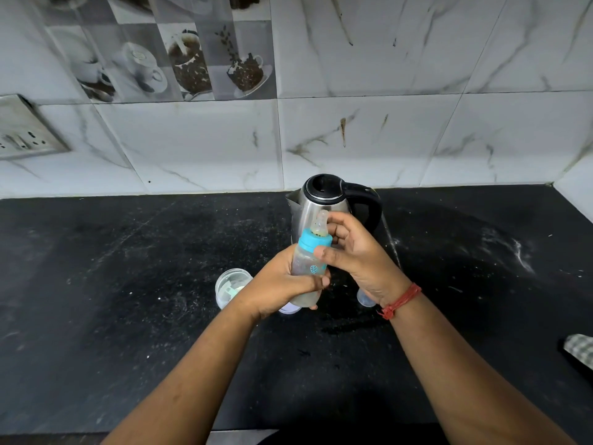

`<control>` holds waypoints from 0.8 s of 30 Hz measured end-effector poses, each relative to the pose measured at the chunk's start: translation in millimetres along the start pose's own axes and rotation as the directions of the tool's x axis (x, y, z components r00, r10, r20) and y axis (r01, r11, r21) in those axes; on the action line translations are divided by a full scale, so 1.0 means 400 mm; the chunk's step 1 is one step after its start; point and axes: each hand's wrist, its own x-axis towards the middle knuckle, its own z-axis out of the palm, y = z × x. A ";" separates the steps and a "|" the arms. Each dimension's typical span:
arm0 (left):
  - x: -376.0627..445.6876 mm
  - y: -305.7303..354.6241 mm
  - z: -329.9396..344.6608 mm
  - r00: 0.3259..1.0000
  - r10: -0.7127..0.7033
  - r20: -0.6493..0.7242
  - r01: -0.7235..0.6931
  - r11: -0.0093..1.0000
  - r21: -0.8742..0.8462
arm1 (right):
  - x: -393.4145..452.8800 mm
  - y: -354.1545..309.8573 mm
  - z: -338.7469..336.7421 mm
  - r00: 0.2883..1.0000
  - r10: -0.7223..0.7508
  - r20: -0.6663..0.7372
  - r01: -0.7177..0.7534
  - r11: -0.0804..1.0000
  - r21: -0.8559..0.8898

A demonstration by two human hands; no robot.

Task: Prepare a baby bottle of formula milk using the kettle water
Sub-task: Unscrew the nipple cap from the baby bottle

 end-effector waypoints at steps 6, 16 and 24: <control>0.003 -0.010 -0.002 1.000 0.023 0.008 -0.023 0.999 0.033 | -0.005 0.013 0.004 1.000 0.002 -0.001 -0.002 0.982 0.189; 0.015 -0.052 -0.004 0.999 0.038 0.003 -0.038 0.991 0.127 | -0.008 0.011 -0.013 0.997 -0.063 -0.034 0.066 0.992 0.104; 0.039 -0.074 0.000 0.998 0.012 -0.065 0.003 0.972 0.236 | -0.016 0.030 -0.040 0.984 -0.105 -0.143 0.117 0.990 0.078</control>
